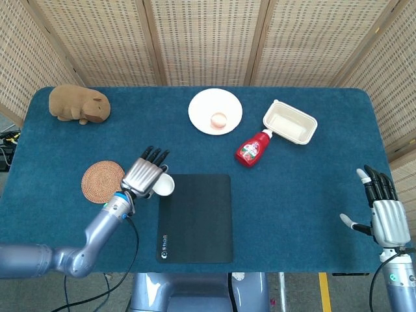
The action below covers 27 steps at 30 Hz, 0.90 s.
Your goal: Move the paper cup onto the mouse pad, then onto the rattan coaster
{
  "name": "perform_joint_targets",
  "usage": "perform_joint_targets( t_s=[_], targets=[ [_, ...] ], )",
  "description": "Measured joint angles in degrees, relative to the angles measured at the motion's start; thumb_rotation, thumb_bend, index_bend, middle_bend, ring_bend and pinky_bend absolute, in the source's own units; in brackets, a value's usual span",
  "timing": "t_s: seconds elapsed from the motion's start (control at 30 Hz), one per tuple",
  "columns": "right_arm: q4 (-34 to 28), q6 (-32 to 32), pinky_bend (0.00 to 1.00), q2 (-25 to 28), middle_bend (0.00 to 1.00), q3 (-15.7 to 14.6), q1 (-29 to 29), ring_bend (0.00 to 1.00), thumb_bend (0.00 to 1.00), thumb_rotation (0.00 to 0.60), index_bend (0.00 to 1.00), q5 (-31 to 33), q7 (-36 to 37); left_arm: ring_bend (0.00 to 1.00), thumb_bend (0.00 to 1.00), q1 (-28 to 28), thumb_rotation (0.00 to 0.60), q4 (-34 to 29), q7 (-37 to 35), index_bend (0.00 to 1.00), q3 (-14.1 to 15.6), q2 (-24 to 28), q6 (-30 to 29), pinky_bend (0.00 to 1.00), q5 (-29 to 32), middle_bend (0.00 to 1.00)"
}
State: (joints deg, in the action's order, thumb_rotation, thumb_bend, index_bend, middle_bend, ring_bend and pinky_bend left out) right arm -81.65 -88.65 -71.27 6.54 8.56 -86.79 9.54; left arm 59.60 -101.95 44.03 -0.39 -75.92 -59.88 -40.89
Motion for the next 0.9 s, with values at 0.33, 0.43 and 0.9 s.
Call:
perform_joint_targets(
  t_s=[0.33, 0.43, 0.9],
  targets=[
    [-1.4, 0.1, 0.00, -0.1, 0.00, -0.5, 0.1, 0.00, 0.05, 0.600, 0.00, -1.2, -2.9, 0.00, 0.31, -7.9, 0.600, 5.9, -13.0, 0.36, 3.2, 7.8, 1.5, 0.00, -6.6, 0.00],
    [-1.9, 0.3, 0.00, -0.2, 0.00, -0.7, 0.1, 0.00, 0.05, 0.600, 0.00, -1.4, -3.7, 0.00, 0.31, -10.3, 0.600, 10.1, -17.0, 0.36, 4.0, 8.4, 2.9, 0.00, -8.3, 0.00],
    [-2.1, 0.9, 0.00, -0.4, 0.00, -0.5, 0.2, 0.00, 0.05, 0.600, 0.00, -1.0, -4.4, 0.00, 0.31, -16.3, 0.600, 26.5, -28.7, 0.36, 3.8, 4.2, 11.6, 0.00, -14.2, 0.00]
  ],
)
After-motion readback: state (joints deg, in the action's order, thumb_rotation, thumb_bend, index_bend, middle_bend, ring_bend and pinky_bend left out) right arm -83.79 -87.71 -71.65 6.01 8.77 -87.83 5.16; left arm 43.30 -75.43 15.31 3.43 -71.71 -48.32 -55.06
